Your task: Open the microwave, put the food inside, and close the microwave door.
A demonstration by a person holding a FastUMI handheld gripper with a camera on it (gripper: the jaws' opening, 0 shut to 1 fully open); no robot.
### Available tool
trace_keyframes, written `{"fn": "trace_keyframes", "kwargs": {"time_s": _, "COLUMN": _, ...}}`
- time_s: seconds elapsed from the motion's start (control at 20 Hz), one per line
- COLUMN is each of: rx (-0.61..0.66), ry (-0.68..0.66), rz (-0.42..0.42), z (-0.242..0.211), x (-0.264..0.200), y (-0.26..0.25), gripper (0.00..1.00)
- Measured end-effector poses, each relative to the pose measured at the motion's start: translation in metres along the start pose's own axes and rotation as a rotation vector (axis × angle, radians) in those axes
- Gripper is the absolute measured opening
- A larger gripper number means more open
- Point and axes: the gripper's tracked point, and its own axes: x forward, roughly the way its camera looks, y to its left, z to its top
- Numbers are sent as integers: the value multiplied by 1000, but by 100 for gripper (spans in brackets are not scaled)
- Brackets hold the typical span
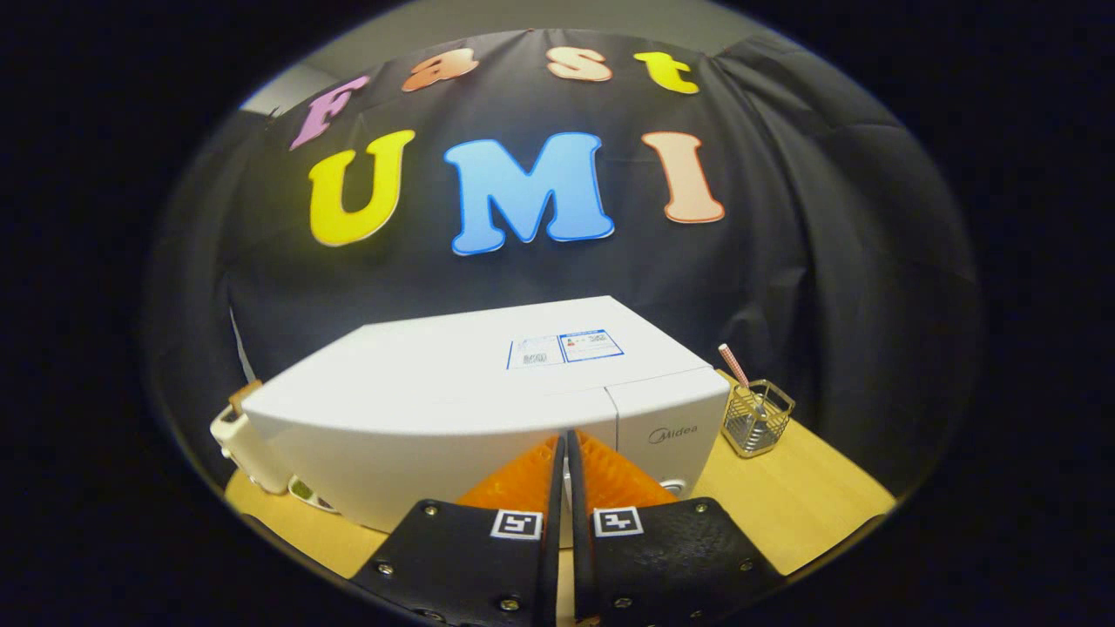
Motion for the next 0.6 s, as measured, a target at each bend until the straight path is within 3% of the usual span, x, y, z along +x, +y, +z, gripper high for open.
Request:
{"fn": "trace_keyframes", "kwargs": {"time_s": 0.2, "rx": -160, "ry": -46, "rz": 13, "z": -1, "x": -2, "y": 1, "gripper": 8}}
{"fn": "trace_keyframes", "kwargs": {"time_s": 0.35, "rx": -133, "ry": -29, "rz": 46, "z": 9, "x": -17, "y": -5, "gripper": 8}}
{"fn": "trace_keyframes", "kwargs": {"time_s": 0.55, "rx": -88, "ry": -105, "rz": 62, "z": 70, "x": -74, "y": -19, "gripper": 8}}
{"fn": "trace_keyframes", "kwargs": {"time_s": 0.6, "rx": -82, "ry": -126, "rz": 99, "z": 87, "x": -88, "y": -15, "gripper": 10}}
